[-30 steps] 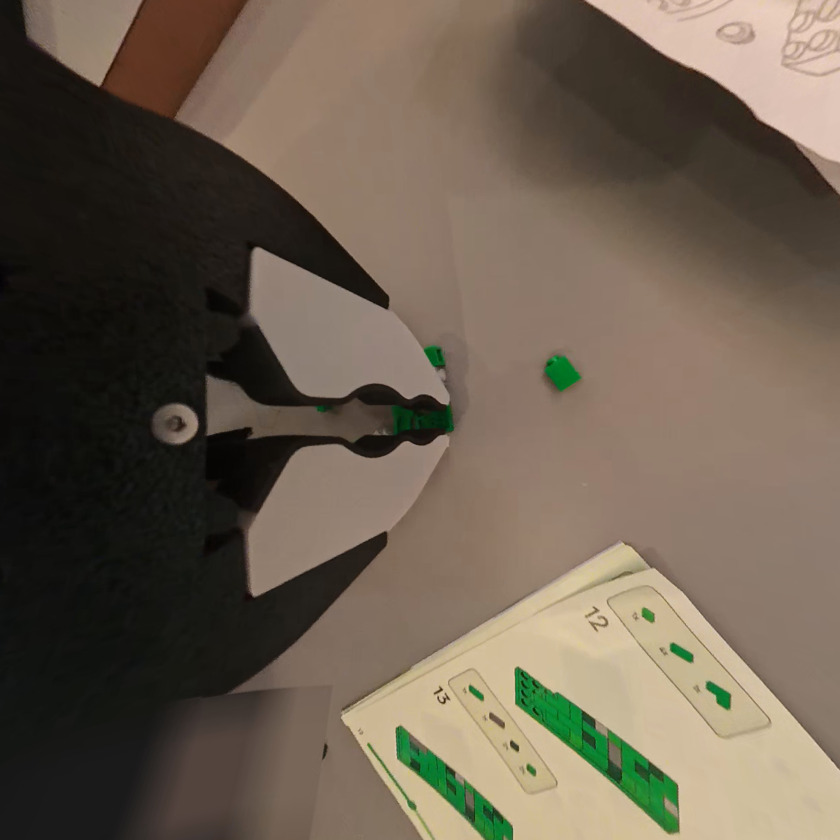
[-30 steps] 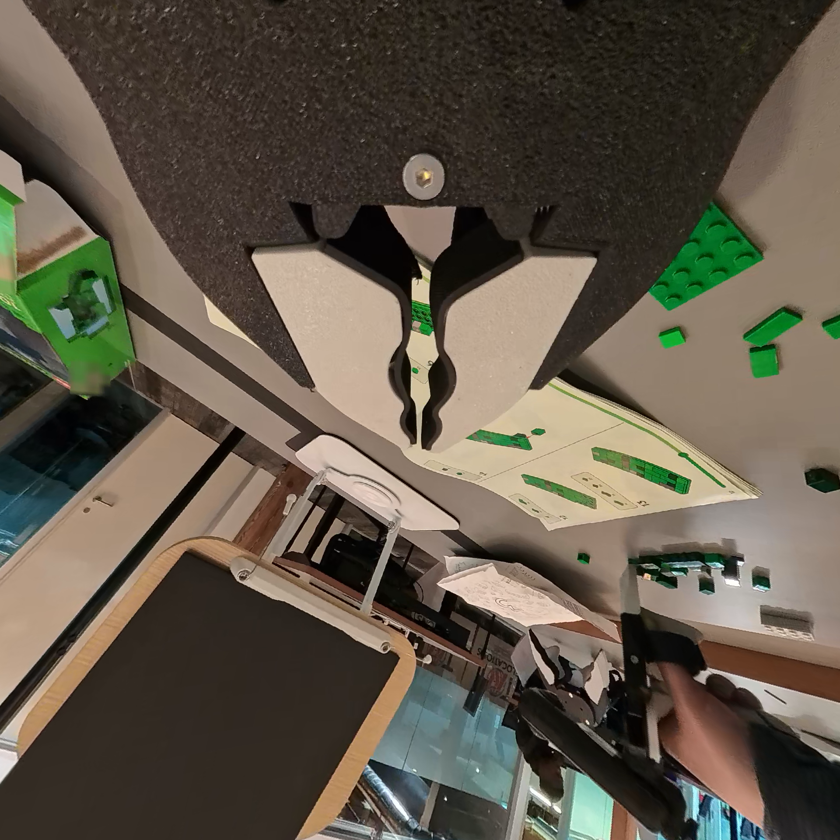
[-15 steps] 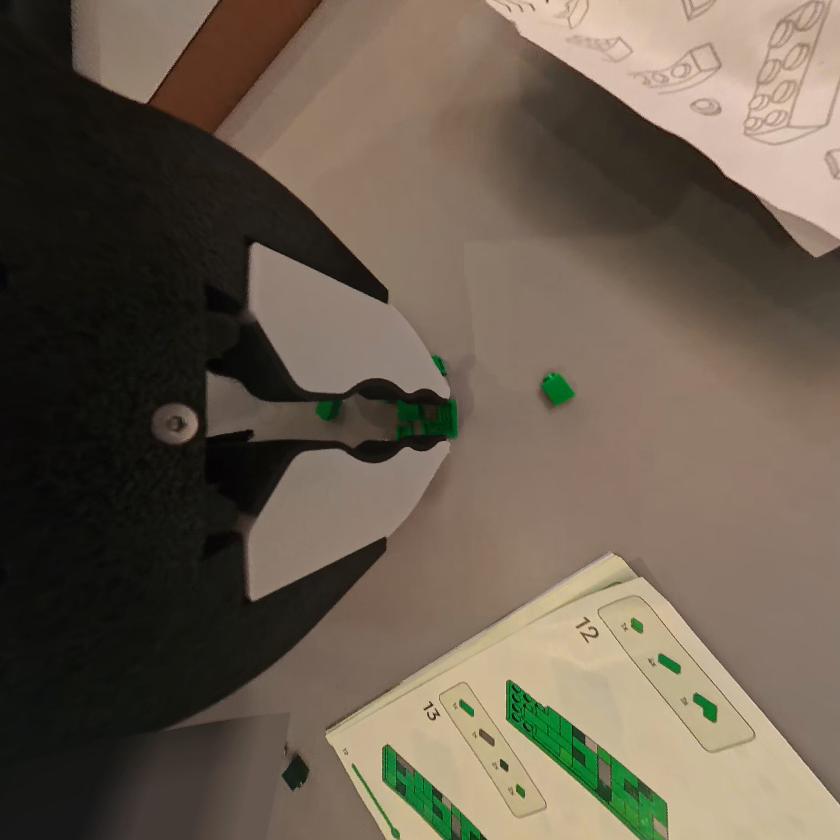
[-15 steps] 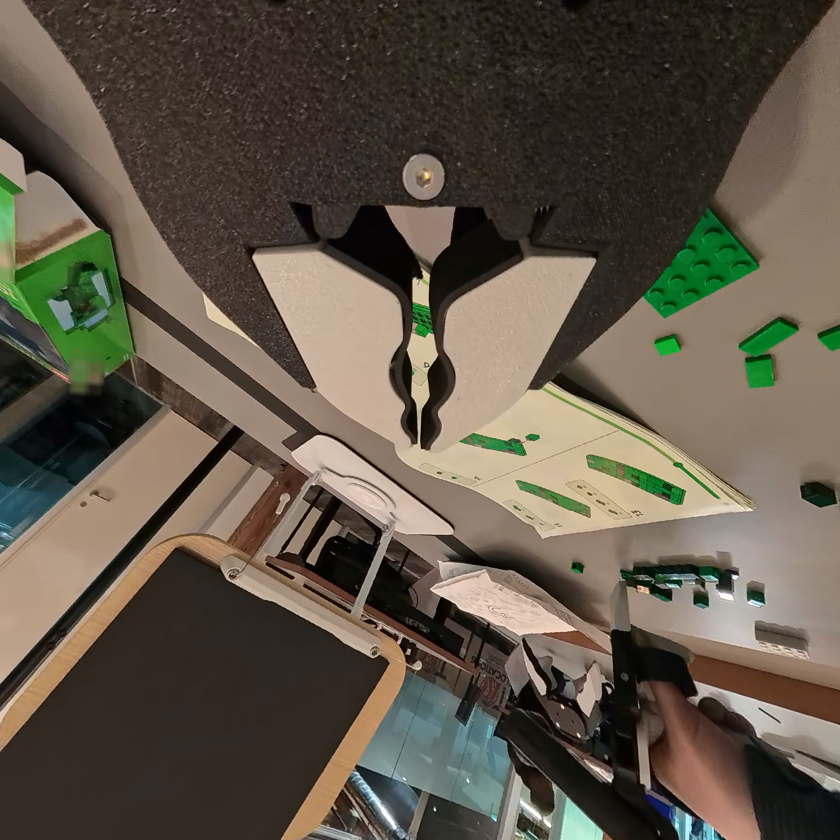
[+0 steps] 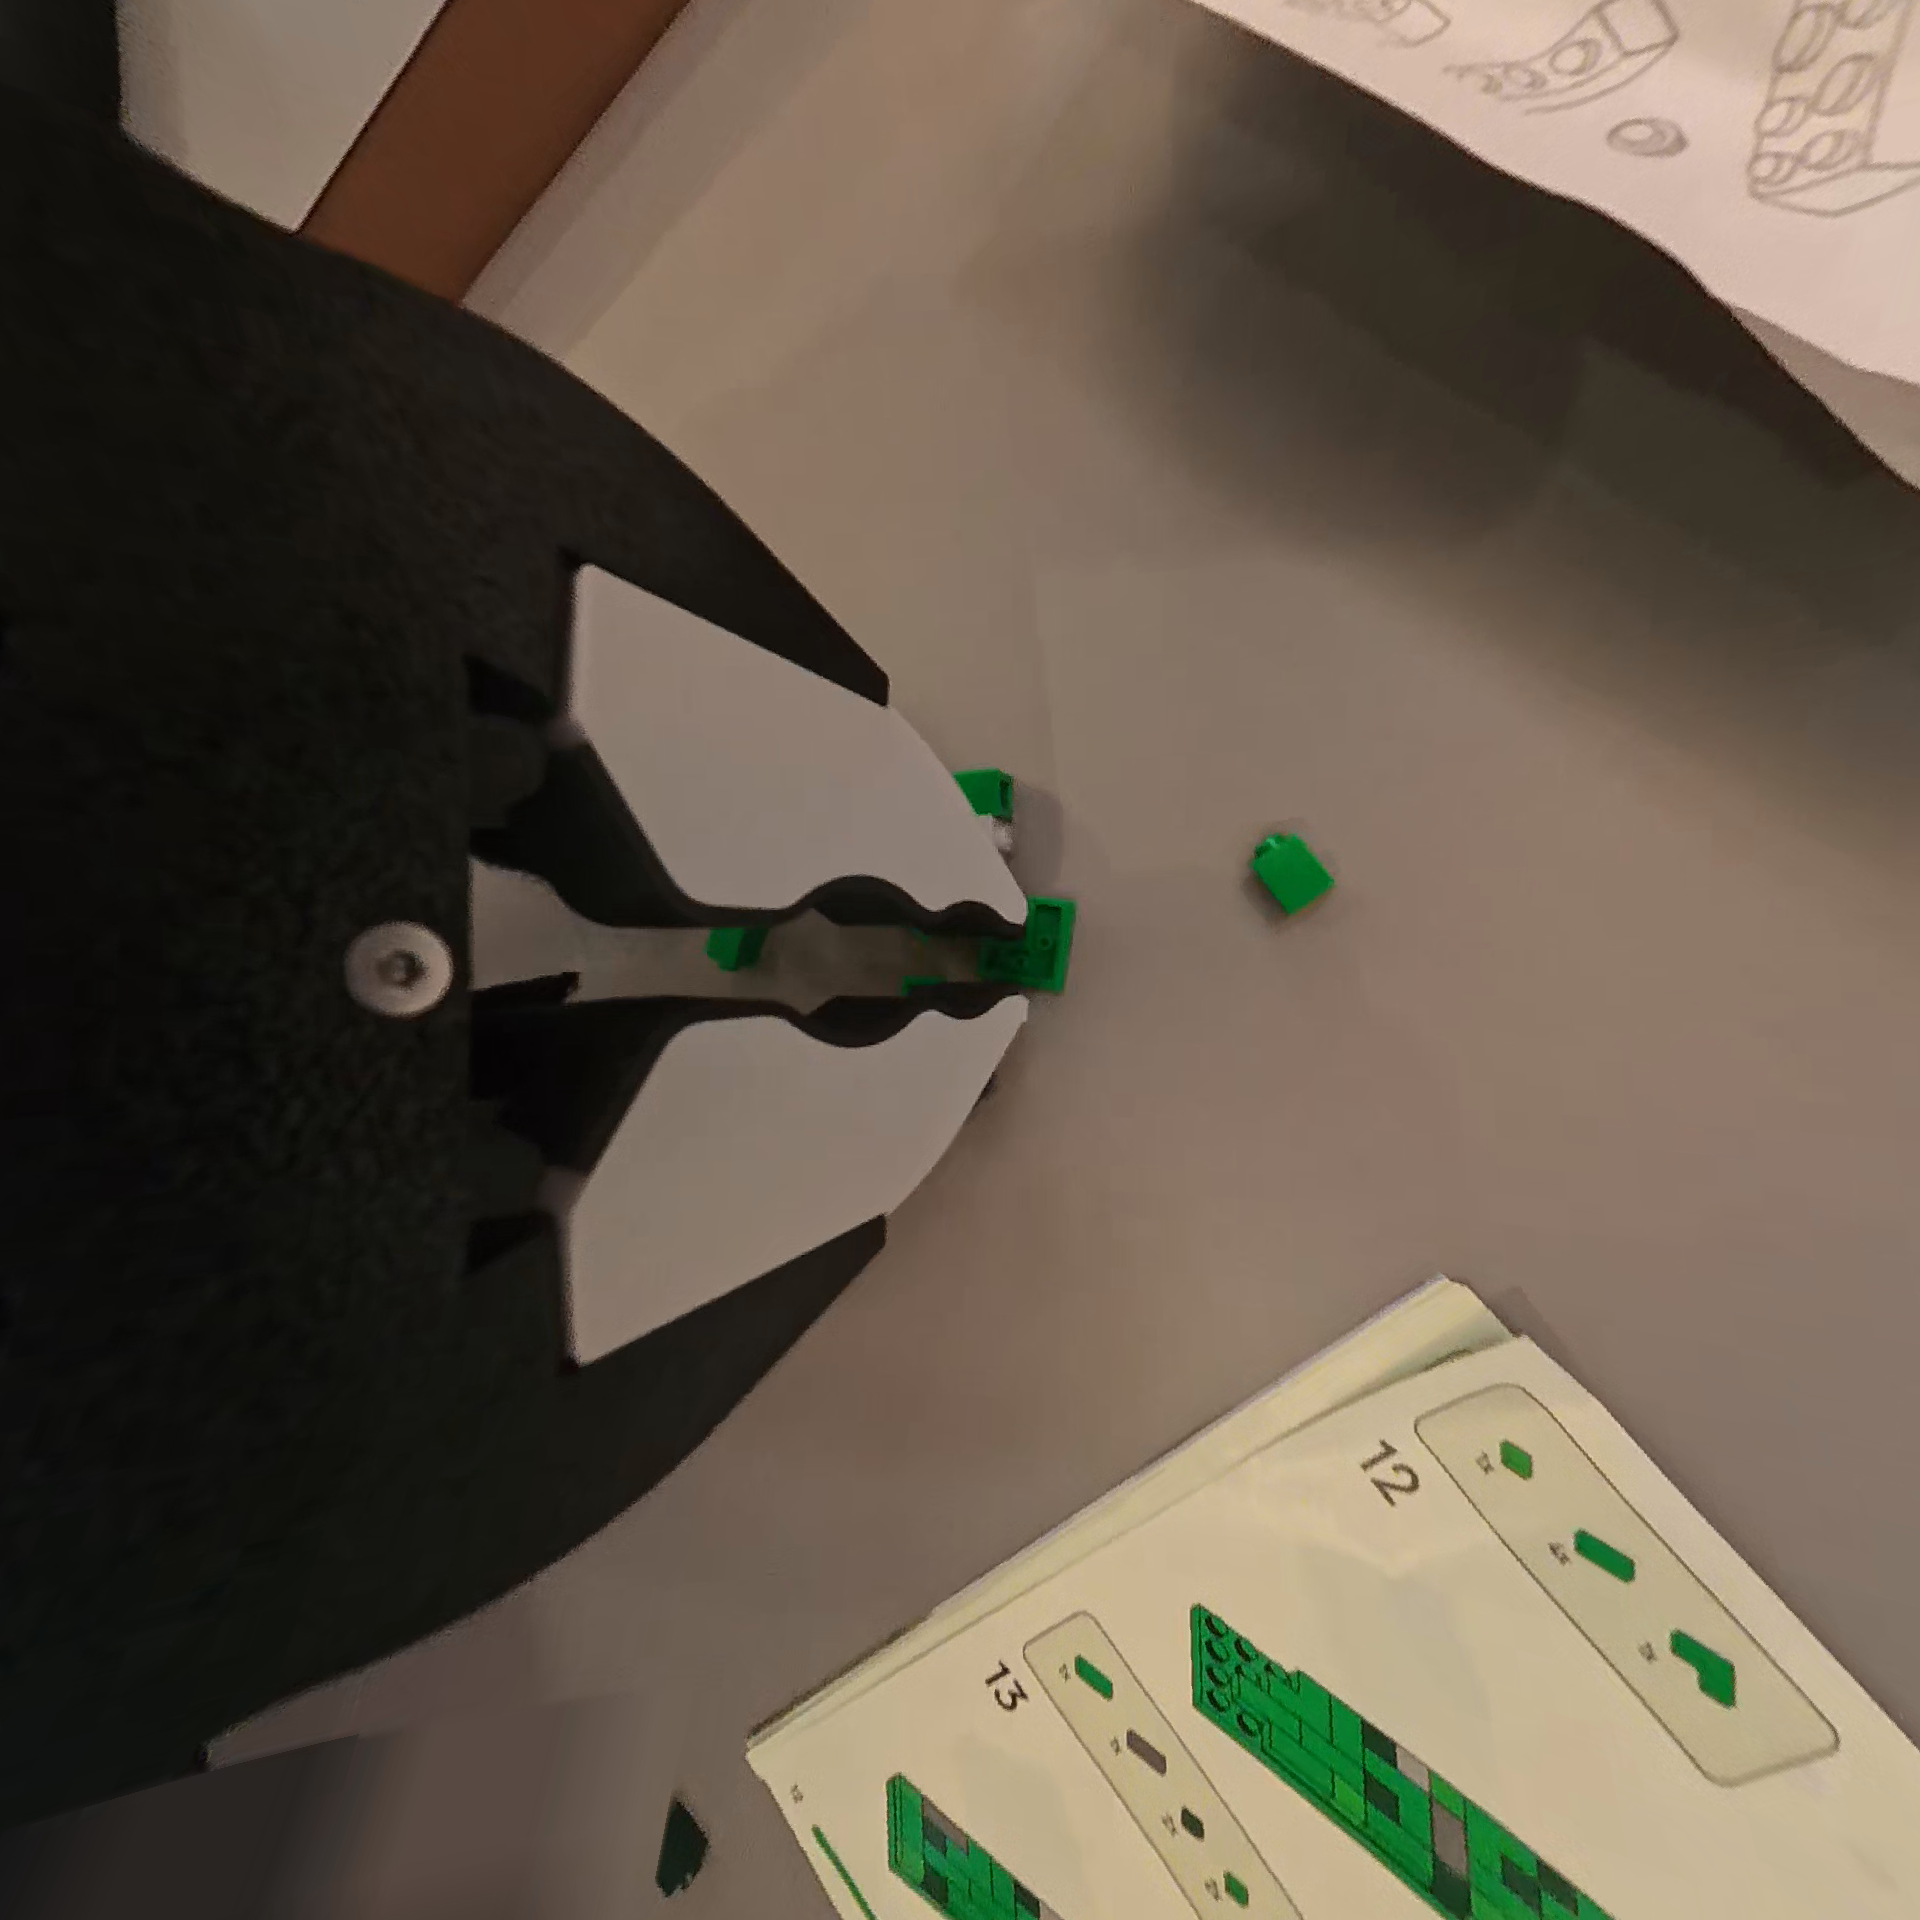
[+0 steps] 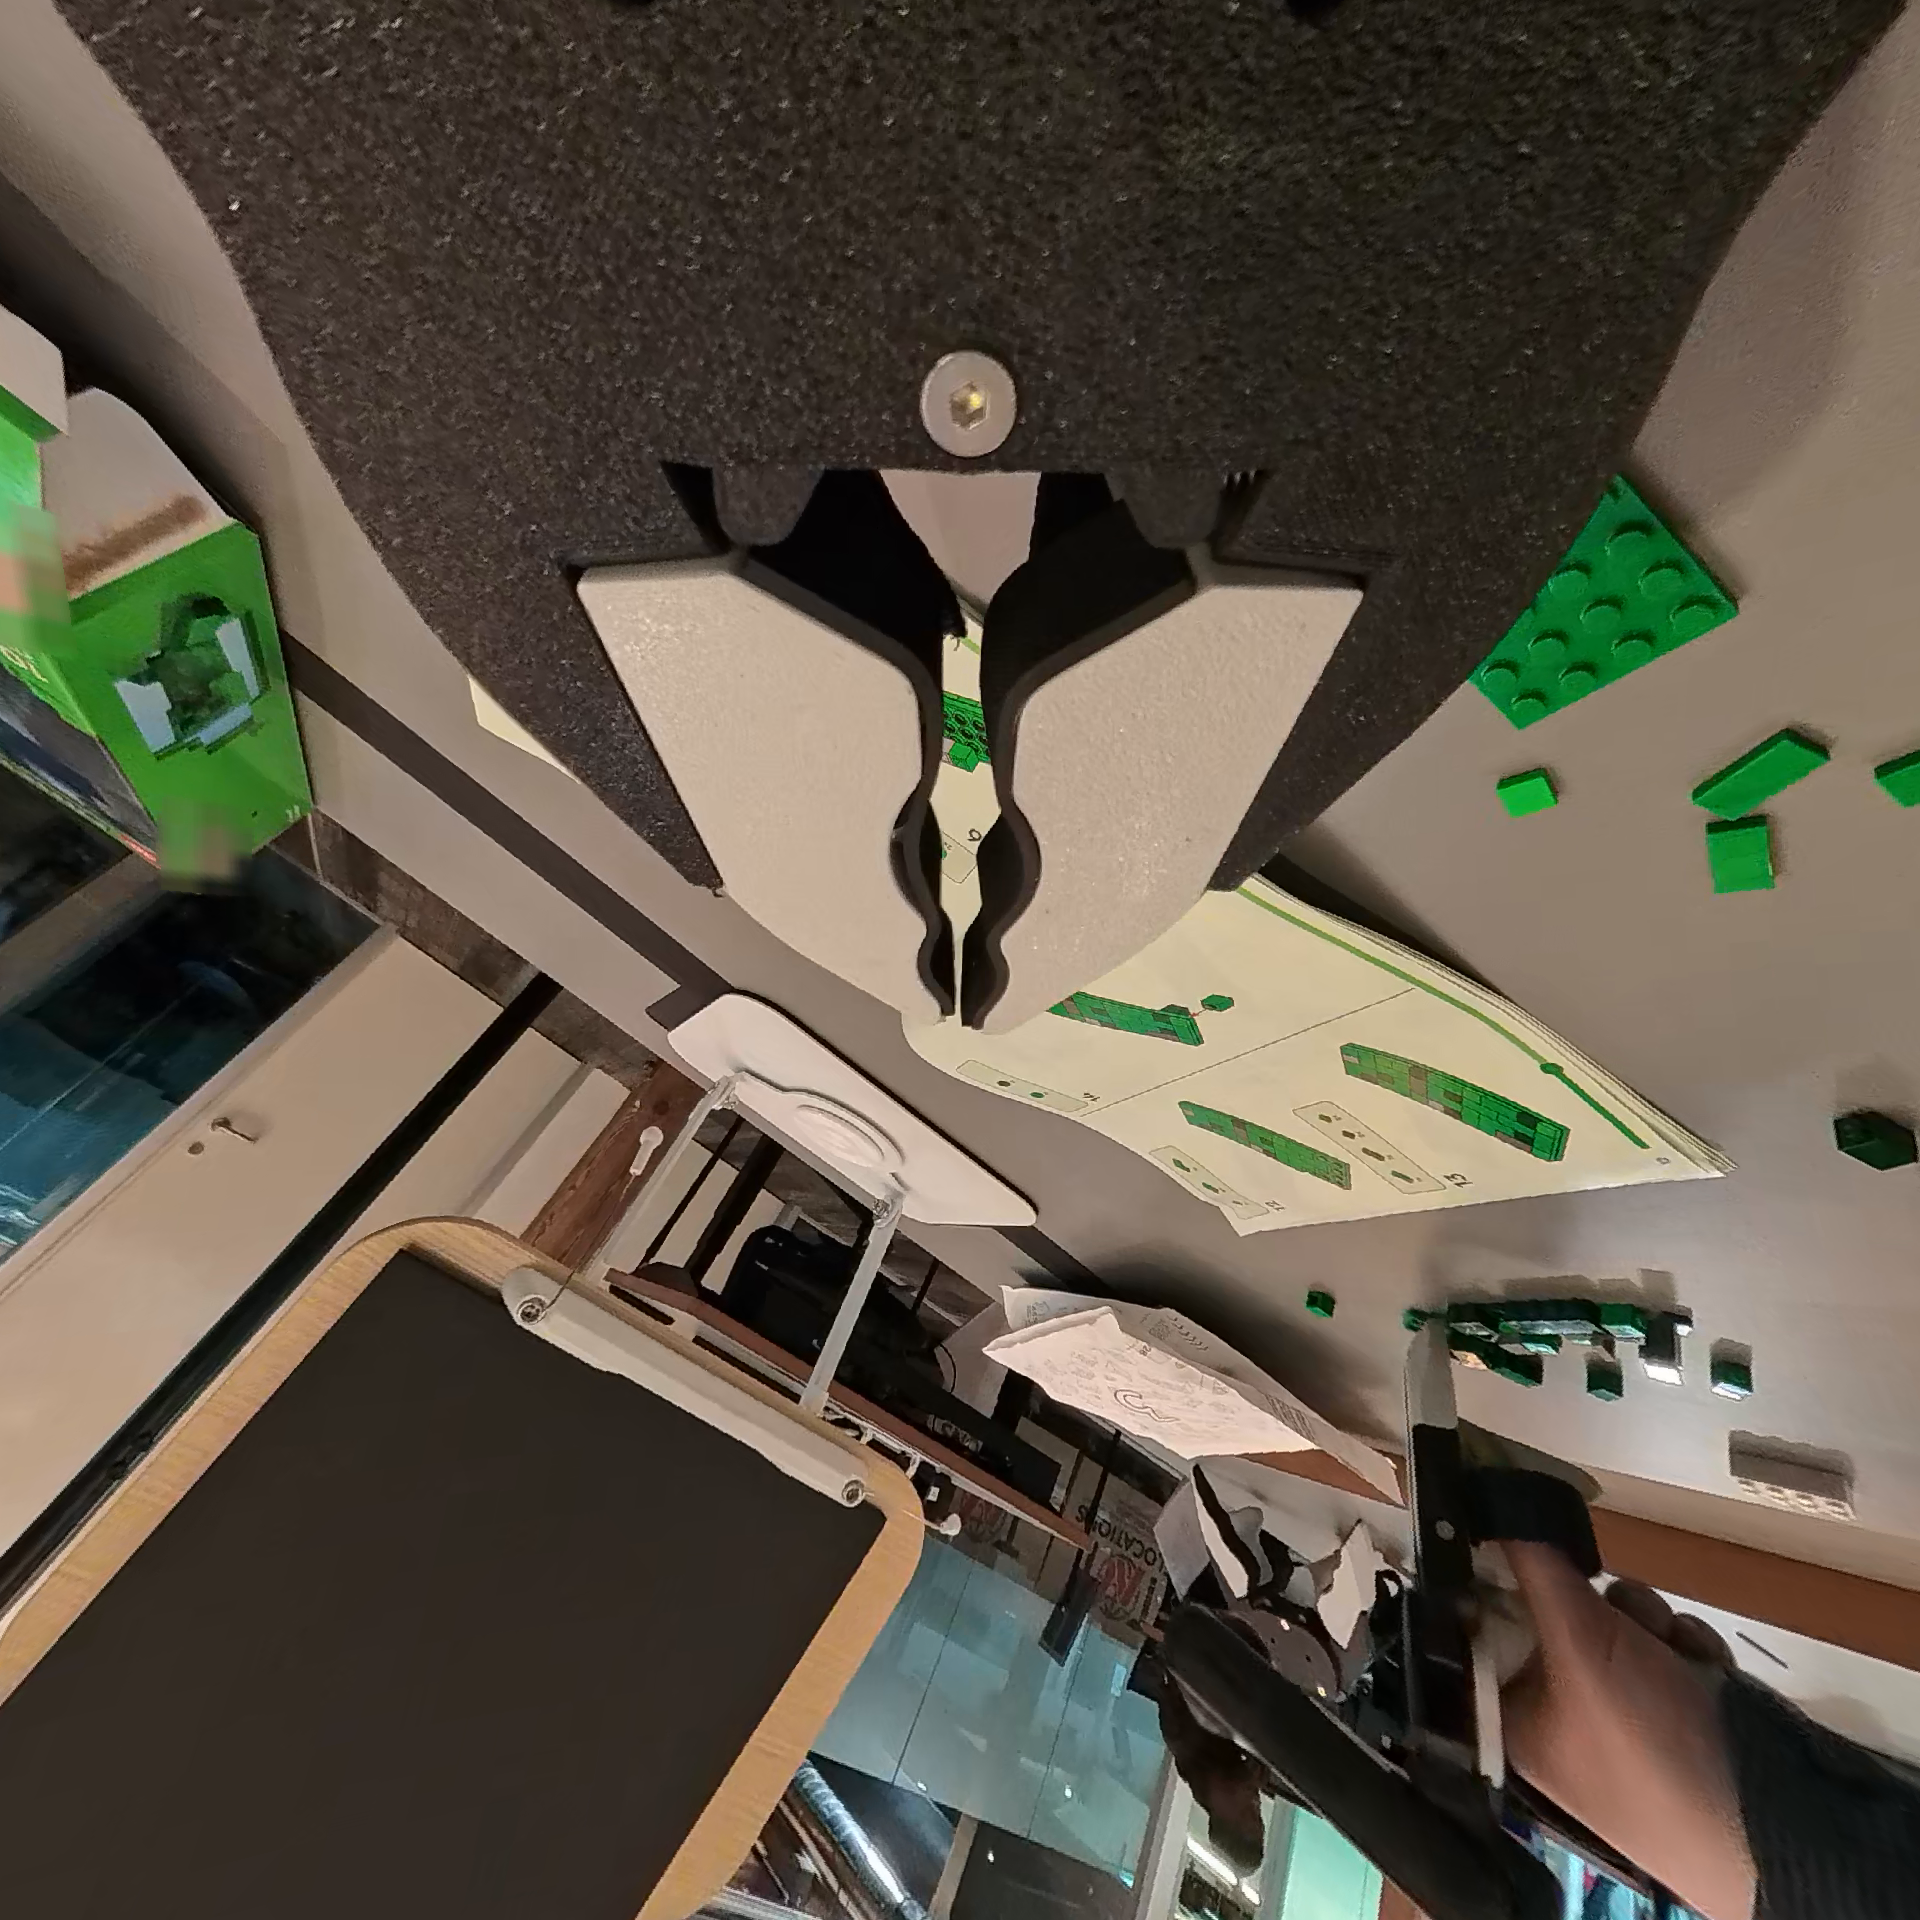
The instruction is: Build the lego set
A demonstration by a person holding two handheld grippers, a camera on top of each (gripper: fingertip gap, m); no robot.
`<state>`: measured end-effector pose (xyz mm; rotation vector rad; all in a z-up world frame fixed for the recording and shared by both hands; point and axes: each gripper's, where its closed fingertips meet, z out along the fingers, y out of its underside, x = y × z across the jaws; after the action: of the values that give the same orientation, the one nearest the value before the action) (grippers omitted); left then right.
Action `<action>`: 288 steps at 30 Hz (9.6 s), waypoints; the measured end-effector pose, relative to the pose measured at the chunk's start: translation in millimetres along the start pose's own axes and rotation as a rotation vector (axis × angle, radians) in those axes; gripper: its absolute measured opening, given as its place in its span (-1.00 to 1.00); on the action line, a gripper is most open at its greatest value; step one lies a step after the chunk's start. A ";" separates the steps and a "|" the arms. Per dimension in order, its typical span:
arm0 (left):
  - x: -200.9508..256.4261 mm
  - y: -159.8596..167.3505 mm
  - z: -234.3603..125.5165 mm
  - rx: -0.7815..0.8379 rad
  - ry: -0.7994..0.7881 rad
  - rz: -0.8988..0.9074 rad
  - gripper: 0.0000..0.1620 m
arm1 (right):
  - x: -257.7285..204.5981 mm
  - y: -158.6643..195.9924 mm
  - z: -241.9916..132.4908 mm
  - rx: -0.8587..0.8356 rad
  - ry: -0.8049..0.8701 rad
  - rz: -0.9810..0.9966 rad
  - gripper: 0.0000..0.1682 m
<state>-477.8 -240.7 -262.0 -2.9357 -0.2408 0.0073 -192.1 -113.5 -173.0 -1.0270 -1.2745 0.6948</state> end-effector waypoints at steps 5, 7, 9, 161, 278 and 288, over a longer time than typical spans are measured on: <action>74.9 -42.6 -61.4 0.540 0.322 0.151 -0.92 | -20.7 -19.2 -5.1 0.078 -0.099 -0.021 -0.81; 143.0 -42.3 -118.9 0.762 0.815 0.158 -0.92 | -41.8 -40.8 -9.3 0.147 -0.204 -0.010 -0.63; 179.3 -30.1 -166.4 0.871 1.224 0.132 -0.92 | -56.4 -64.3 -9.5 0.180 -0.258 -0.042 -0.42; 104.8 0.6 -109.4 1.287 1.027 -0.473 -0.95 | -82.5 -20.3 -5.3 -0.008 -0.383 -0.310 -0.61; 162.4 16.9 -119.8 1.357 0.991 -0.443 -0.95 | -106.9 26.5 -38.4 -0.570 -0.425 0.225 -0.83; 178.7 22.1 -122.2 1.463 1.015 -0.658 -0.96 | -155.1 24.8 -47.0 -0.781 -0.258 0.363 -0.71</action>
<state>-295.4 -256.8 -144.4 -1.0950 -0.6265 -0.9002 -173.8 -250.7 -260.9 -1.8856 -1.6539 0.6175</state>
